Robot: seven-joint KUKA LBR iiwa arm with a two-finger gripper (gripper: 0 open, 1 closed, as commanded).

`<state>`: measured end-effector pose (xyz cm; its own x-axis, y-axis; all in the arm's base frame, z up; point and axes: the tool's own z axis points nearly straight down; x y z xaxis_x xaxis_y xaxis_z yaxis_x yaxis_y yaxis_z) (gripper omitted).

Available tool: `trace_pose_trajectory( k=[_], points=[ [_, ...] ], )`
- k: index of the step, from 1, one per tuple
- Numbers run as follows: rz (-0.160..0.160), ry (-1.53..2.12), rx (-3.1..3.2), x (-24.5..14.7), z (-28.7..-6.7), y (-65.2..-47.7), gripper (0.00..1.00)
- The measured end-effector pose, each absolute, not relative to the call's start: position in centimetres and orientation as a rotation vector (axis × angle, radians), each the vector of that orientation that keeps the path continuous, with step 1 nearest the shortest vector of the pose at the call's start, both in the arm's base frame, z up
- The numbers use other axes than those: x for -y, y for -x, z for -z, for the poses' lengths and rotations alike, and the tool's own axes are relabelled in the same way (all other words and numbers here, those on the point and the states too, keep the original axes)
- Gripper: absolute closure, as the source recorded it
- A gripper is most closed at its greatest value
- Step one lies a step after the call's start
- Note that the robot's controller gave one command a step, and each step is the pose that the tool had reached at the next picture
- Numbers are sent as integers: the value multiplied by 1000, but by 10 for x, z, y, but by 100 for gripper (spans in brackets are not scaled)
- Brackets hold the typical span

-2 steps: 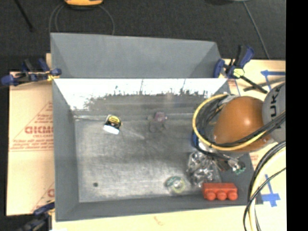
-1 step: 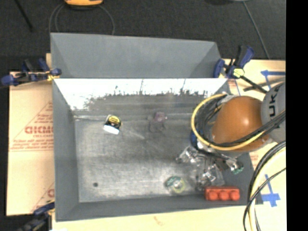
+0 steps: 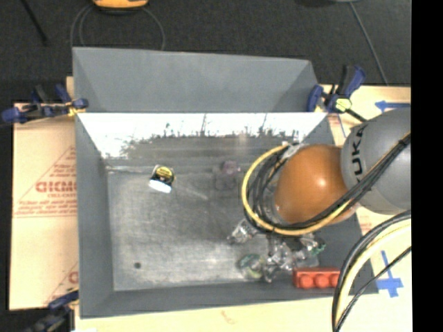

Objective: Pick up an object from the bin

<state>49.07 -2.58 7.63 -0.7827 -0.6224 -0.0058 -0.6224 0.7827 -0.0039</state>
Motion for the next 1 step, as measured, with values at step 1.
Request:
trace_pose_trajectory(
  k=[1],
  points=[
    [3,1024,-2959,27,-77,-492,100]
  ],
)
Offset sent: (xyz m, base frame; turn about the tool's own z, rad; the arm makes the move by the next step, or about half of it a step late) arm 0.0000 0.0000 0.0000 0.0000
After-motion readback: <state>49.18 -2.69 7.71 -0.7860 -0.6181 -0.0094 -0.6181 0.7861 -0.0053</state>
